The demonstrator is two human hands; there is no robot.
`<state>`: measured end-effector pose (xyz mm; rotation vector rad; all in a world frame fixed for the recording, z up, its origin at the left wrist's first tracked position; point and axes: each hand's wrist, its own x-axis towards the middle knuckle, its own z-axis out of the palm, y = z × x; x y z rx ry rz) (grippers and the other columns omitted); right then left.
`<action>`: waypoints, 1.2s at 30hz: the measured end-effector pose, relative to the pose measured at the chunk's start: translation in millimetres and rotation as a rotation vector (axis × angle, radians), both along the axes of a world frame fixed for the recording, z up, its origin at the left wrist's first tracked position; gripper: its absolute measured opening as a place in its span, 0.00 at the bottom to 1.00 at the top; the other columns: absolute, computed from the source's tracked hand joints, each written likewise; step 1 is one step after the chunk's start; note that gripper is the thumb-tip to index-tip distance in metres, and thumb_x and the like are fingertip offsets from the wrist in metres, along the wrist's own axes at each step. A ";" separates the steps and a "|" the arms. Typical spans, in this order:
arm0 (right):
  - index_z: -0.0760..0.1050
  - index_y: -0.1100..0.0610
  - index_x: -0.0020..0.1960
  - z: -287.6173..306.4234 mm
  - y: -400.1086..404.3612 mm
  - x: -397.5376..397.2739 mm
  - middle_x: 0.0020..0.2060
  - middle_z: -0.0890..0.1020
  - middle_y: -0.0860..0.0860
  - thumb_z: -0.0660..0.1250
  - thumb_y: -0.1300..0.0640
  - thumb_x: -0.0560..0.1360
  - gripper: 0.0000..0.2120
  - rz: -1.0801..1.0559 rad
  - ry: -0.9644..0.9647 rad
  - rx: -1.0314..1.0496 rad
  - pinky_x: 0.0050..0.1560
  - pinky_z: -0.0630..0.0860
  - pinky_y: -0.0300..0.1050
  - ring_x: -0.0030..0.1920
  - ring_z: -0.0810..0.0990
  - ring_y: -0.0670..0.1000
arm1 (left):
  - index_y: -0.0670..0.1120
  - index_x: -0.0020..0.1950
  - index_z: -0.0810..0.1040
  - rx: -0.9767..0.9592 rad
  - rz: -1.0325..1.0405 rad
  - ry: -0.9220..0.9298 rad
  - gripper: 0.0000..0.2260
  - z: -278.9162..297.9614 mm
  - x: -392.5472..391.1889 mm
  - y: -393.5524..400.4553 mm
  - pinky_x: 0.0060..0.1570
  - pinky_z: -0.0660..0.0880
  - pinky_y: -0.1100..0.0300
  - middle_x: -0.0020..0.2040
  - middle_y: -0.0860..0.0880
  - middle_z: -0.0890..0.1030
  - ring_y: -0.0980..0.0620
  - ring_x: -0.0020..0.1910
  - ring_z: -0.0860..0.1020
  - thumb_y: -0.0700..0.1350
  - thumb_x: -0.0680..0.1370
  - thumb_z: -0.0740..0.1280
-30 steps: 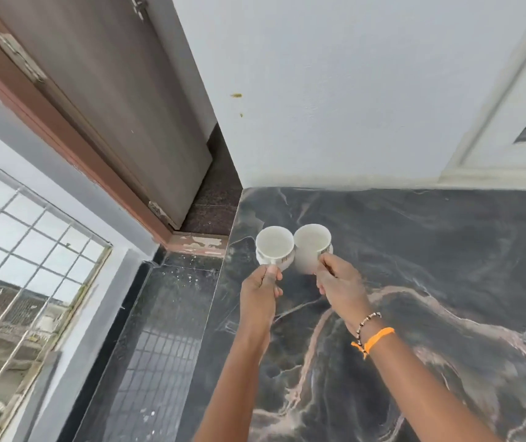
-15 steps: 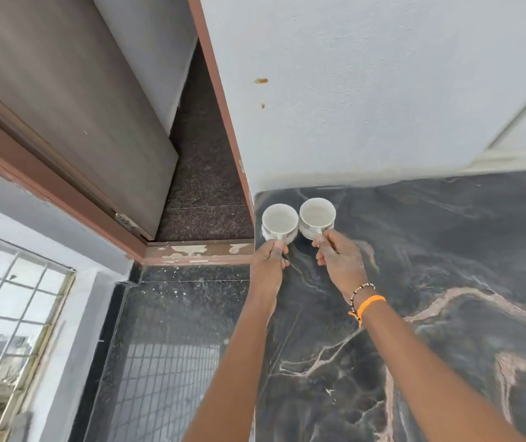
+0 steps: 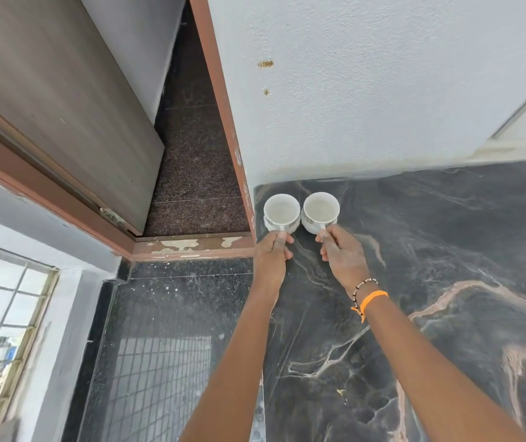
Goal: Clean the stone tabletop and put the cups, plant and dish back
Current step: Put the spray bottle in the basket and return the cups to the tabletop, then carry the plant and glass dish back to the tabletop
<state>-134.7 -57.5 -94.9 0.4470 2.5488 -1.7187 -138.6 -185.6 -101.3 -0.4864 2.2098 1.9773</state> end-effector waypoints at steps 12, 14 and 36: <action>0.74 0.60 0.52 6.6 4.3 8.8 0.37 0.76 0.51 0.59 0.60 0.79 0.06 -0.101 -0.045 -0.186 0.34 0.73 0.27 0.35 0.74 0.44 | 0.50 0.55 0.71 -0.022 0.127 -0.070 0.06 12.2 23.6 12.6 0.44 0.72 0.60 0.35 0.51 0.75 0.55 0.36 0.75 0.49 0.80 0.58; 0.73 0.57 0.51 12.1 12.7 19.5 0.37 0.76 0.49 0.59 0.59 0.79 0.05 -0.122 -0.065 -0.226 0.37 0.73 0.28 0.36 0.74 0.44 | 0.49 0.52 0.71 0.006 0.172 -0.110 0.05 15.3 39.9 22.1 0.44 0.72 0.60 0.34 0.52 0.74 0.56 0.34 0.74 0.48 0.80 0.59; 0.76 0.57 0.48 127.6 382.8 280.8 0.36 0.77 0.49 0.58 0.61 0.80 0.08 -0.438 0.152 -0.431 0.41 0.71 0.34 0.36 0.73 0.43 | 0.47 0.41 0.75 0.222 -0.322 -0.040 0.07 118.5 229.3 415.2 0.41 0.70 0.62 0.32 0.51 0.72 0.55 0.32 0.71 0.41 0.78 0.61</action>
